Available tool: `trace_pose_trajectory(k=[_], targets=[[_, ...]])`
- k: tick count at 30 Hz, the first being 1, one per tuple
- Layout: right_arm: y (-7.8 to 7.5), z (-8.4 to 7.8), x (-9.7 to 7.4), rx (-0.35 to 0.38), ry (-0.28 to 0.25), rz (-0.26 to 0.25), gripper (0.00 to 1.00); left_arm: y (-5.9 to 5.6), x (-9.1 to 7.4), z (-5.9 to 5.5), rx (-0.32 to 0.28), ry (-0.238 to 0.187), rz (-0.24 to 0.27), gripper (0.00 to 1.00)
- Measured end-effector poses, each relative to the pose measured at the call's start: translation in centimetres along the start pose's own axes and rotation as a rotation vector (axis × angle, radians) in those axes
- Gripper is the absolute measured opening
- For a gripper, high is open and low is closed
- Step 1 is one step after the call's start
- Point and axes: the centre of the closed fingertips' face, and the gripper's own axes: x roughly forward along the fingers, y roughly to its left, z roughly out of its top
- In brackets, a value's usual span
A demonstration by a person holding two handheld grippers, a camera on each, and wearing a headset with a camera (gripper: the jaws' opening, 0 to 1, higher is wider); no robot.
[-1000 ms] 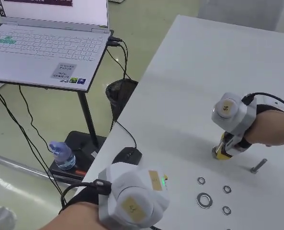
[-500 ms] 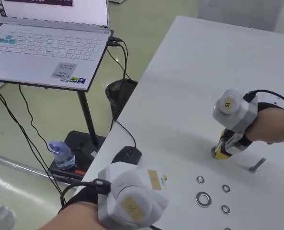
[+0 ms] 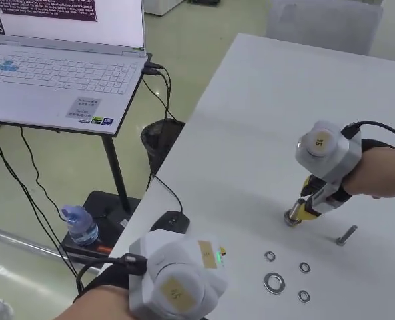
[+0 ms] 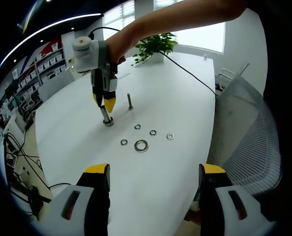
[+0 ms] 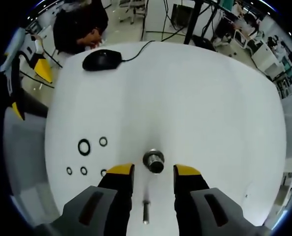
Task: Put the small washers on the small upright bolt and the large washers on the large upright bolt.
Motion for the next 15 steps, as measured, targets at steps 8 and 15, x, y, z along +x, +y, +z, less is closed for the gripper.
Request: trace_pose_trajectory(k=[8,15], targets=[[1.3,0.5,-1.9,-0.023,-0.03,-0.013,0.33,0.1,-0.5,0.2,-0.003,-0.004,0.019,0.73],[3.2,1.0,-2.6,-0.038,-0.057,-0.008,0.33,0.0,-0.6,0.6,-0.021,-0.028,0.031,0.74]])
